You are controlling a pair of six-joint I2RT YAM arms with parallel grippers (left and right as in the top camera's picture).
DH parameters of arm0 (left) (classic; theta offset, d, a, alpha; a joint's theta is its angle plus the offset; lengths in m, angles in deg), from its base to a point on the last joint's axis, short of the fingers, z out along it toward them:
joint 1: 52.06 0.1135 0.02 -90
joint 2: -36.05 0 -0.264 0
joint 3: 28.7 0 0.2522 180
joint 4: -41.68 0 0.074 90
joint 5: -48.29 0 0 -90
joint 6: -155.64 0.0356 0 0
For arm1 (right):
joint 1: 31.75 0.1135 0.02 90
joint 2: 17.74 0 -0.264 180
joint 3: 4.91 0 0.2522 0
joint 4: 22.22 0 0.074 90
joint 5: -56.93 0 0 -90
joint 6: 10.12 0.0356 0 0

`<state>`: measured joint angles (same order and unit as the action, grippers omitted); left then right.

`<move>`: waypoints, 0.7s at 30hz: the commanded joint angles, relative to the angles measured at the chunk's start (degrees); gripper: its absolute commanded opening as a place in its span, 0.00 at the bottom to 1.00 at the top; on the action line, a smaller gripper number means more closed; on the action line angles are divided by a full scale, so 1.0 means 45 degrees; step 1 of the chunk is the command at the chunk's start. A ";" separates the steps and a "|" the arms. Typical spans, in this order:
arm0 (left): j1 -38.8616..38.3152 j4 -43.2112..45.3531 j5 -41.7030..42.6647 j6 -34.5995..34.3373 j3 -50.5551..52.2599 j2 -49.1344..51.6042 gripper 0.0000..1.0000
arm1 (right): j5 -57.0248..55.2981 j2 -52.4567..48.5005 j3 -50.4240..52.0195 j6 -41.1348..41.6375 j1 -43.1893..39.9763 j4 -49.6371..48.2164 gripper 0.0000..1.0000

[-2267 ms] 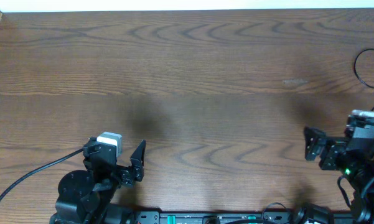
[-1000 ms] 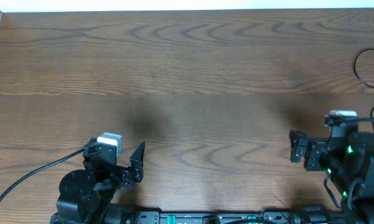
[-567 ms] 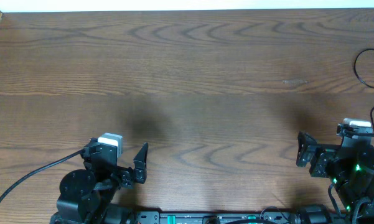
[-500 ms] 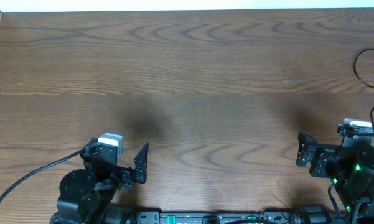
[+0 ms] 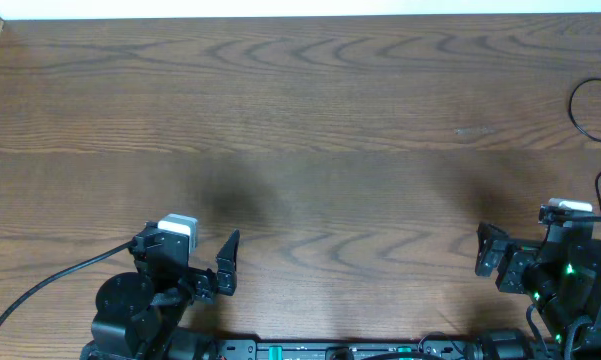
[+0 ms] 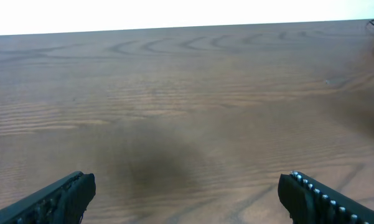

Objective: Untangle cables

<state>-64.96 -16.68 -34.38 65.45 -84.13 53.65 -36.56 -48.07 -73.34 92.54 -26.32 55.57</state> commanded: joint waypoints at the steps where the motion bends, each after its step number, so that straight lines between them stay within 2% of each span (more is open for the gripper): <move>1: -0.0034 -0.0083 0.0024 0.0029 0.0044 -0.0068 0.99 | -0.0146 0.0000 -0.0131 0.0180 0.0092 0.0019 0.99; 21: -0.0034 -0.1418 0.0024 0.0029 0.0044 -0.0068 1.00 | -0.0151 0.0000 -0.0131 0.0180 0.0092 0.0019 0.99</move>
<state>-64.98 -22.97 -34.38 65.45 -84.13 53.65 -36.56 -48.07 -73.34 92.72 -26.32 55.57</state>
